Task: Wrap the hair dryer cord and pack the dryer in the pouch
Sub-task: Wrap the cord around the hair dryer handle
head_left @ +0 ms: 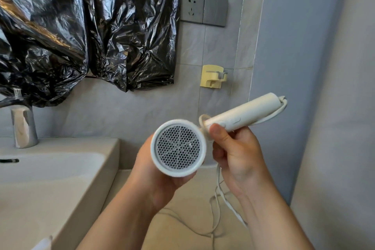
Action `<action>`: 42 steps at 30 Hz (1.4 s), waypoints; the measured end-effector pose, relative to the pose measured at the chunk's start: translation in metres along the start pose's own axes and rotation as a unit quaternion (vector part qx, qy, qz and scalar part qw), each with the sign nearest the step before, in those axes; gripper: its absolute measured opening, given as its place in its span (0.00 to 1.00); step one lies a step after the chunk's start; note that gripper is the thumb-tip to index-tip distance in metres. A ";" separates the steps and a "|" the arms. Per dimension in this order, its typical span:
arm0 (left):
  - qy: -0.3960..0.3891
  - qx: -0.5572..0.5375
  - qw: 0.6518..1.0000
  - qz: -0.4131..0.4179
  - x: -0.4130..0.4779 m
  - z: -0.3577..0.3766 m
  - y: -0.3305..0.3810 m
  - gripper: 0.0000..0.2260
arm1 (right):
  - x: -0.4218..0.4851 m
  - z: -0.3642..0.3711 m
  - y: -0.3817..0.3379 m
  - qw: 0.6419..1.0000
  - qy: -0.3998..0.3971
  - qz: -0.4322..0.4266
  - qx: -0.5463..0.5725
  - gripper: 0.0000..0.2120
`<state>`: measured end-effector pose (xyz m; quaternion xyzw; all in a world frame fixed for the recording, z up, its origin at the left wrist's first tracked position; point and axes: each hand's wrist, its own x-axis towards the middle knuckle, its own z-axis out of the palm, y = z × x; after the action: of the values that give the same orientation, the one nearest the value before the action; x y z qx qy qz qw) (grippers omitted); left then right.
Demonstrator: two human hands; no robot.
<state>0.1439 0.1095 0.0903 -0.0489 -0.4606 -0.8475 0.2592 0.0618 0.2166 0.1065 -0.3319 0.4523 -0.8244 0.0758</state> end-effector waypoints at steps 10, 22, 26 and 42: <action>-0.053 0.379 0.879 0.286 0.008 -0.021 -0.002 0.33 | 0.006 -0.003 0.001 0.991 0.067 0.110 0.032 0.06; 0.049 0.011 0.994 0.100 0.003 -0.013 0.015 0.24 | -0.005 0.005 -0.001 0.987 -0.103 0.079 -0.093 0.21; 0.043 -0.004 0.999 0.008 0.001 -0.020 0.026 0.27 | -0.008 0.009 0.001 0.982 -0.137 0.057 -0.112 0.19; 0.059 0.374 0.915 0.136 0.003 -0.025 0.026 0.20 | 0.000 0.006 0.004 1.000 0.014 -0.001 0.025 0.13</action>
<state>0.1580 0.0773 0.0965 0.0399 -0.7169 -0.5708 0.3983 0.0649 0.2096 0.1052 -0.3190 0.4321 -0.8400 0.0767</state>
